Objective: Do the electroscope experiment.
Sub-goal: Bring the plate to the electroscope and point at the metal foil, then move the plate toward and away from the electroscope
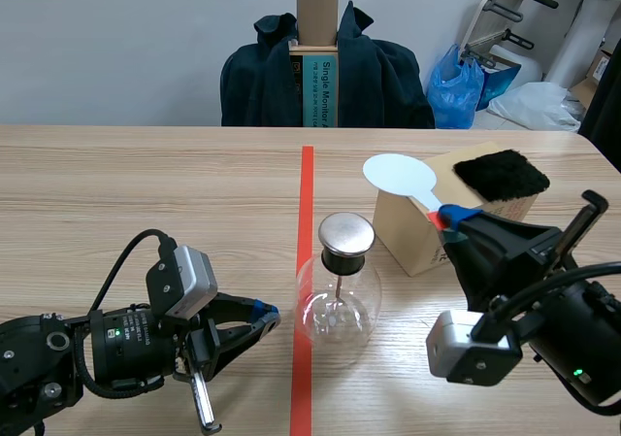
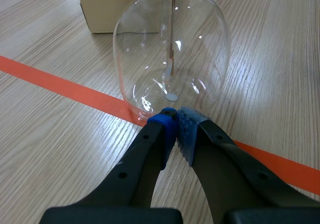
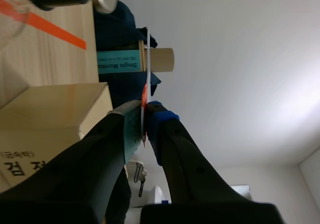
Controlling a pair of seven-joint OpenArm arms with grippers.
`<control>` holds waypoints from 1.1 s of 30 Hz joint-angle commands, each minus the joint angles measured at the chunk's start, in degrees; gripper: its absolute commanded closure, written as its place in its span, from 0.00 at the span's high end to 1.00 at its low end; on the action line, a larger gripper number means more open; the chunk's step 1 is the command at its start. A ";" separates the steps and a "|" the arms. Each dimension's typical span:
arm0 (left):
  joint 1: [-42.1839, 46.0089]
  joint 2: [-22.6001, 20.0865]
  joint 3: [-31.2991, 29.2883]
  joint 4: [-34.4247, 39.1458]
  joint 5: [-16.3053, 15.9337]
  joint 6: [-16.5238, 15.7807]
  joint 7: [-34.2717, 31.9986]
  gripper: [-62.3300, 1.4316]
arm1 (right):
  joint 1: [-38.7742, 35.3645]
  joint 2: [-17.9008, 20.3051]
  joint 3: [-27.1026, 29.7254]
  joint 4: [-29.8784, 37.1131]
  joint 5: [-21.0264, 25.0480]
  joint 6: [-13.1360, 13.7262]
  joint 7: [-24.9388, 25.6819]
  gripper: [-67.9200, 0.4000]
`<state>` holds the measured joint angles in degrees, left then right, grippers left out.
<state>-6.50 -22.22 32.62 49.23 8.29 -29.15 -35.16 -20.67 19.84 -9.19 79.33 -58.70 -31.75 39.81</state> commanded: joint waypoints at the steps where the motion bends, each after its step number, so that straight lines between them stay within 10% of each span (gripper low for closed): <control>1: -0.33 0.28 0.15 1.29 -0.83 -0.07 -0.85 0.06 | 0.79 0.81 0.92 0.20 0.52 -0.66 0.02 0.02; 33: -0.33 0.31 0.15 1.29 -0.81 -0.07 -0.98 0.06 | 1.40 0.81 0.92 -0.07 -1.14 -3.45 14.08 0.02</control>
<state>-6.50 -22.22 32.62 49.23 8.29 -29.15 -35.35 -20.16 19.86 -8.99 78.41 -60.25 -34.72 53.49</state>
